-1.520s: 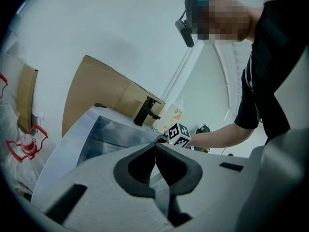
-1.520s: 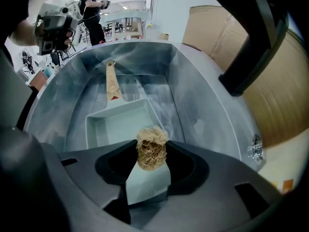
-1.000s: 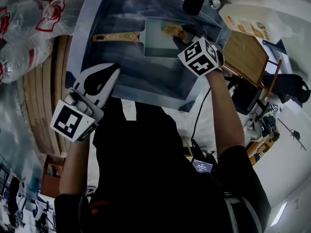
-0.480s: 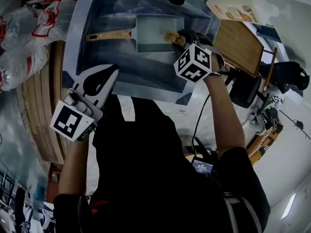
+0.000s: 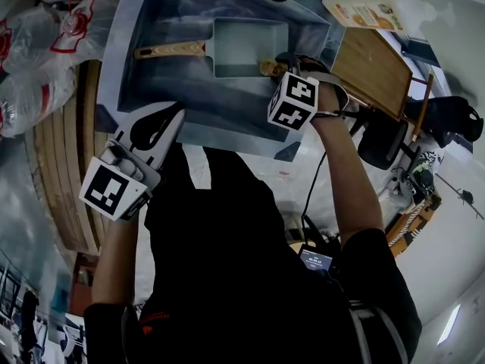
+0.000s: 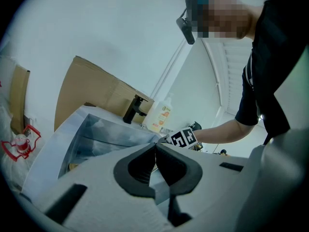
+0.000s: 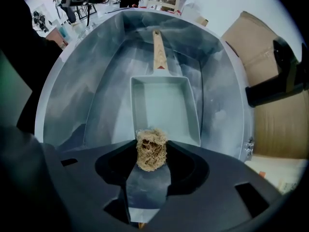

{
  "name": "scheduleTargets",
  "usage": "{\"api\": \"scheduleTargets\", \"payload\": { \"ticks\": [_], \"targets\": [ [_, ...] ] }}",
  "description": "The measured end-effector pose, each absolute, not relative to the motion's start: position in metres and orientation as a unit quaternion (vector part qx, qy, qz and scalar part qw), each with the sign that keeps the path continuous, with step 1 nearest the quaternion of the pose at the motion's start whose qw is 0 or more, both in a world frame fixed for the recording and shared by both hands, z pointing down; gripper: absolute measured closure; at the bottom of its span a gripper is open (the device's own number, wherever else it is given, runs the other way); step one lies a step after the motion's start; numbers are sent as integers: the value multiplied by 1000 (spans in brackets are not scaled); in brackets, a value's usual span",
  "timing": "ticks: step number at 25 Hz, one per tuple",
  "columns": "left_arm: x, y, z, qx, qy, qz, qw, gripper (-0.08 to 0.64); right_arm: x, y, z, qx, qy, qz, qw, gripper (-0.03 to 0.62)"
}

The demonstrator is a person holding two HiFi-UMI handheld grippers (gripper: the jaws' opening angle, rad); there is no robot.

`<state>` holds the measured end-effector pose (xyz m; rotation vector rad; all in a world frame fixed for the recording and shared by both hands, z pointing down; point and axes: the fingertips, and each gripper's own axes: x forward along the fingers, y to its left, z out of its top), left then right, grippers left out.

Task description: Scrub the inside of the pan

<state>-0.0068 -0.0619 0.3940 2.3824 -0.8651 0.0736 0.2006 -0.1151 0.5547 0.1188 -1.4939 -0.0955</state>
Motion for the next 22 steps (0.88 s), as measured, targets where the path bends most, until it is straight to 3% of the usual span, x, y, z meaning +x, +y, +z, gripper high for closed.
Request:
{"api": "scheduleTargets", "payload": {
  "ticks": [22],
  "targets": [
    [-12, -85, 402, 888, -340, 28, 307, 540, 200, -150, 566, 50, -675, -32, 736, 406]
  ]
}}
